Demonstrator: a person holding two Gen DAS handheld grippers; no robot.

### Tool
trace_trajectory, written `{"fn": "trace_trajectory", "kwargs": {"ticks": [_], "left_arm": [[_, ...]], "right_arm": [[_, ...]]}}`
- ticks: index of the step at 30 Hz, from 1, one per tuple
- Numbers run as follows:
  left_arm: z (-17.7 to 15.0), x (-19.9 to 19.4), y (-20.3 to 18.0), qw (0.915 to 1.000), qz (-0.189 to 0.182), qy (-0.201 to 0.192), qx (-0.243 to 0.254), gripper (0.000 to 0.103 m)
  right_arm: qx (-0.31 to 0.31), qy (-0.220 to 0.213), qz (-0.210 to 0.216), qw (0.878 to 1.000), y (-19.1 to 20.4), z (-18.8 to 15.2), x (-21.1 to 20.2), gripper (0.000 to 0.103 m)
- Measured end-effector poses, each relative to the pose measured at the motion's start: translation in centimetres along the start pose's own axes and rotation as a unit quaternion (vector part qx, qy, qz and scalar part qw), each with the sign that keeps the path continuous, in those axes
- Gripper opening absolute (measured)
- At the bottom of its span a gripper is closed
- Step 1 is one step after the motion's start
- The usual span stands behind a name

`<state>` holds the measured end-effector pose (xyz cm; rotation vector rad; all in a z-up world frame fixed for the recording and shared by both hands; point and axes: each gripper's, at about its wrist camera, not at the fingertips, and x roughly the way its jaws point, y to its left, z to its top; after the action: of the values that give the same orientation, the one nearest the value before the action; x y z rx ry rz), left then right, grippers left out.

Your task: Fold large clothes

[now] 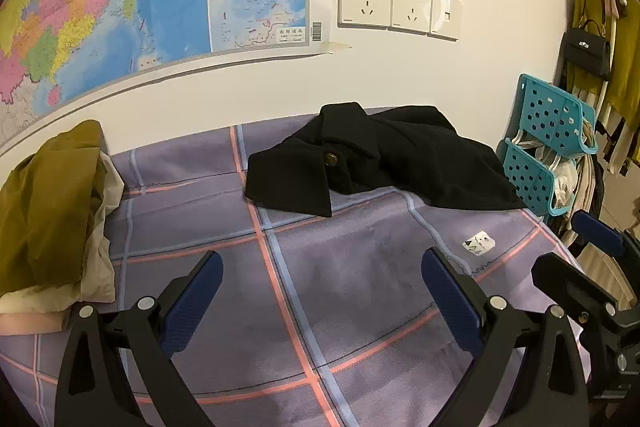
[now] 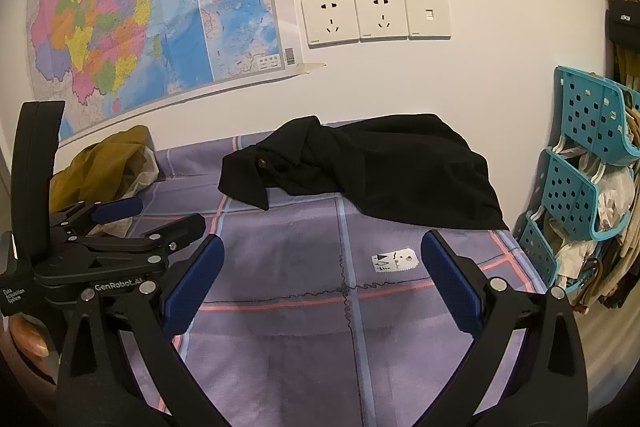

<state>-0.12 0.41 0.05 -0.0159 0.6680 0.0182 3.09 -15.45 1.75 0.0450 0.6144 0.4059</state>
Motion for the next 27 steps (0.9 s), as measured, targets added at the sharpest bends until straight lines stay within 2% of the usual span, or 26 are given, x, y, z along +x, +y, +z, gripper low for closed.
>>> {"fn": "trace_trajectory", "kwargs": {"ticks": [27], "left_arm": [[0.21, 0.47, 0.46, 1.0000, 0.005, 0.004, -0.005, 0.096]], "right_arm": [[-0.003, 0.000, 0.000, 1.000, -0.32, 0.43, 0.34, 0.097]]}}
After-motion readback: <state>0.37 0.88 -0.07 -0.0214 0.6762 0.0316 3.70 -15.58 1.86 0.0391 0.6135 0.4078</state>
